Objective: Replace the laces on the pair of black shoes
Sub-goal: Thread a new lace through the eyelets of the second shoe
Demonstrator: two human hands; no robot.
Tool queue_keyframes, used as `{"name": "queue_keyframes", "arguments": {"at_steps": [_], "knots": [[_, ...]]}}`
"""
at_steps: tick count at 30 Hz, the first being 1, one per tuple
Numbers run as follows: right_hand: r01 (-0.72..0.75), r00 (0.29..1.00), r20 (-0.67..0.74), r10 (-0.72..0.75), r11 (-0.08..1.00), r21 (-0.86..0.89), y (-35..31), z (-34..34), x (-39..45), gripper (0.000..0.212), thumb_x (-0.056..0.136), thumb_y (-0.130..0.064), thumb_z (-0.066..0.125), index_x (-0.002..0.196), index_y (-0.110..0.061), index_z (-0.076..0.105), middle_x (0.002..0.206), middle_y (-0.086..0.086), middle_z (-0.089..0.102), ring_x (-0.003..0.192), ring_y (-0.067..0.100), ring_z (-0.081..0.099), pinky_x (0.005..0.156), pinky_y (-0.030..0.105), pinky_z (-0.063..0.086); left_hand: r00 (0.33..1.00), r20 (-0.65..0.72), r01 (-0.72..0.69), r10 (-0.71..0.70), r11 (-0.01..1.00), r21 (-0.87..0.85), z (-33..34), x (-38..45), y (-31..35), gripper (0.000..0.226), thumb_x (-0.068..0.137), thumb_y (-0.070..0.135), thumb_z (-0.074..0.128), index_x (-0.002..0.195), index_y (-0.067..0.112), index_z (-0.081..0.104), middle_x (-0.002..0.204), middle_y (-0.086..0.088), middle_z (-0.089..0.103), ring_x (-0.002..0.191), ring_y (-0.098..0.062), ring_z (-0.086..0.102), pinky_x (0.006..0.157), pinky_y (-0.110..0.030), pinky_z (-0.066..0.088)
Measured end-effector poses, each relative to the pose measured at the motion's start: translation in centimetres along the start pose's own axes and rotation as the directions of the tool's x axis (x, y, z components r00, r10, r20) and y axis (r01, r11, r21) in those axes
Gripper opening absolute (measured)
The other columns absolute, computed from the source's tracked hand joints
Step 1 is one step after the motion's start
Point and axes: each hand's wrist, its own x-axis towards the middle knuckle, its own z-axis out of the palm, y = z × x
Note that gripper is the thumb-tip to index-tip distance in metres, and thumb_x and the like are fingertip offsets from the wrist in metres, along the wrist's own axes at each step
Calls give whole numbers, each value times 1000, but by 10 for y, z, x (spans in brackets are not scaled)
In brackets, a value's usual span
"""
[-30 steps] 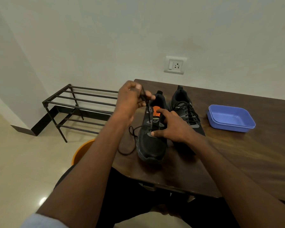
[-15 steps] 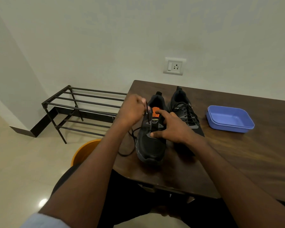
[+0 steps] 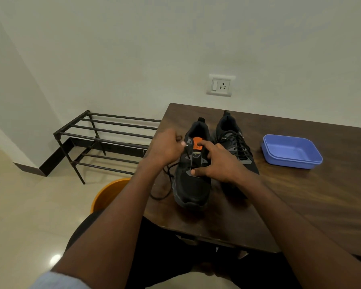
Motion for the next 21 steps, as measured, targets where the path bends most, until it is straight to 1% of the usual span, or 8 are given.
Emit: {"name": "queue_keyframes", "arguments": {"at_steps": [4,7,9,12,14,17,19,21], "knots": [[-8,1000,-3,8,1000,2,-1,-1,1,102,74,-62,83,155,-43,25,135,2,46,122,27,55,99,51,54,983,-82,123,-166,915,-385,-8,-1,5,16,108,23,49,108,11,60,104,-7,71,93,-18,68,74,-33,53],[-15,1000,-9,16,1000,16,-3,0,1,102,73,-60,85,155,-43,26,136,2,45,123,27,55,99,52,54,981,-50,146,-188,880,-452,-9,-7,10,17,110,18,45,110,8,58,94,-6,71,75,-12,65,63,-24,46],[1,998,-62,2,999,50,-6,2,-4,97,74,-53,86,152,-39,30,136,2,44,122,25,55,99,50,54,985,-44,136,-168,902,-409,-6,-5,6,10,107,16,51,107,10,58,95,-7,71,81,-16,67,68,-29,49],[185,965,-180,-192,981,-55,-19,6,-11,64,84,-40,82,135,-34,44,130,-3,46,113,21,58,92,41,55,982,-122,122,-145,976,-179,-6,-1,-3,10,102,23,60,98,14,60,95,-6,72,91,-22,68,77,-38,53],[274,950,-108,-292,949,-159,-30,12,-15,47,93,-44,70,134,-34,48,129,-1,49,114,24,57,92,45,54,979,-174,108,-110,994,-22,-8,-1,-8,14,101,28,63,97,14,63,93,-5,69,88,-22,66,75,-38,52],[244,968,12,-251,926,-289,-37,23,-16,41,102,-55,48,139,-36,52,121,2,50,111,25,54,91,50,51,986,-148,101,-82,987,127,-11,-1,-11,12,97,27,66,97,16,66,93,-5,68,86,-22,65,75,-38,55],[234,967,-35,-253,932,-277,-41,25,-18,37,103,-58,44,116,-29,64,102,-1,54,96,20,56,79,43,51,989,-125,97,-75,980,173,-12,-2,-12,8,95,24,67,95,16,66,91,-5,66,83,-23,64,75,-39,56],[201,965,-139,-222,968,-153,-43,23,-20,39,102,-56,50,83,-25,61,79,-4,56,75,14,56,65,36,45,991,-114,97,-76,977,190,-11,-3,-11,8,95,23,67,93,16,65,89,-5,65,81,-22,63,74,-39,57]]}}
